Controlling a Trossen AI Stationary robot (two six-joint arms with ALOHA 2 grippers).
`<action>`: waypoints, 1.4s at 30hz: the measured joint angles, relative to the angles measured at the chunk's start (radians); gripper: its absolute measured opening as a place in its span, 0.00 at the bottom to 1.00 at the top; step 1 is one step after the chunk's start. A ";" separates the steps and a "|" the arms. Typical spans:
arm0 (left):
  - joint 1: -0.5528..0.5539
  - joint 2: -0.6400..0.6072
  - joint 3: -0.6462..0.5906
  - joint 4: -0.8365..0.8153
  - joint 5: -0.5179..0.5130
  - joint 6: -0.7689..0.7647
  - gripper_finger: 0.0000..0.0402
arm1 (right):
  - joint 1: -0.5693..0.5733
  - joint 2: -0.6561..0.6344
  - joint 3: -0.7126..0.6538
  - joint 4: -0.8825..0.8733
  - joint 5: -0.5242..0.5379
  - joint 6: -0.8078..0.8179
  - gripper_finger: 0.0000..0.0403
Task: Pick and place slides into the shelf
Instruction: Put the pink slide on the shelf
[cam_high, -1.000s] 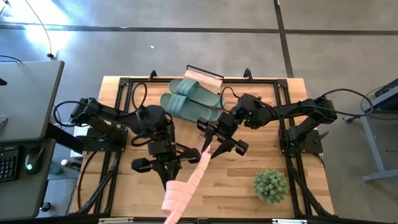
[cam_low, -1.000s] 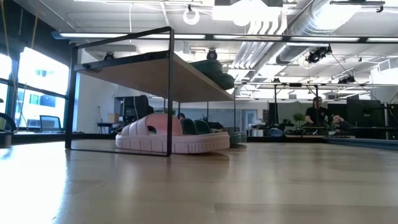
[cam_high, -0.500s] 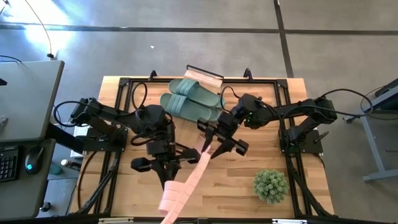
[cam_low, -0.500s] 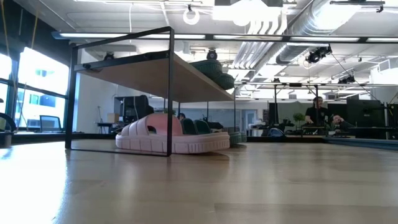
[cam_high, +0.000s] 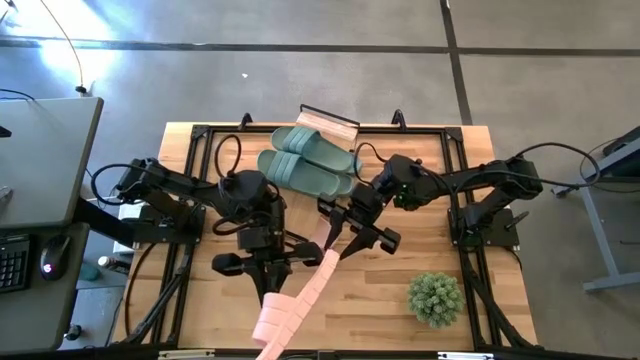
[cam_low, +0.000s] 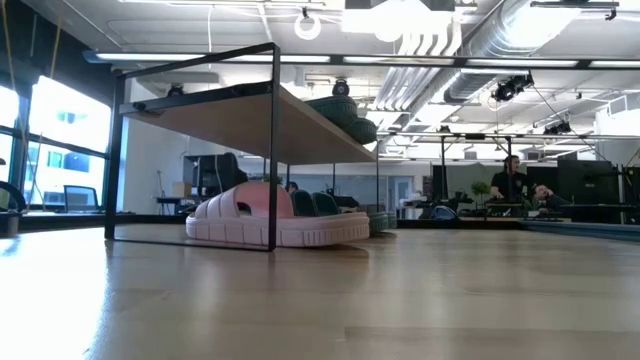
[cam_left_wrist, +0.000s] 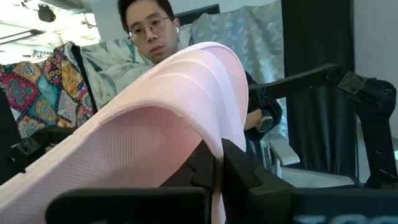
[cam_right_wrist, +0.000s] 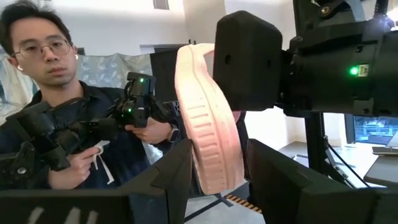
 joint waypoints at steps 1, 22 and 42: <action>0.000 0.000 0.000 0.002 0.000 0.000 0.00 | 0.001 0.000 0.000 0.000 0.001 0.001 0.36; 0.012 0.001 0.000 -0.142 -0.079 0.017 0.00 | -0.059 -0.063 0.000 -0.241 -0.118 -0.006 0.36; 0.044 -0.001 0.000 -0.139 -0.053 0.009 0.00 | 0.018 -0.150 0.000 -0.452 0.057 -0.209 0.25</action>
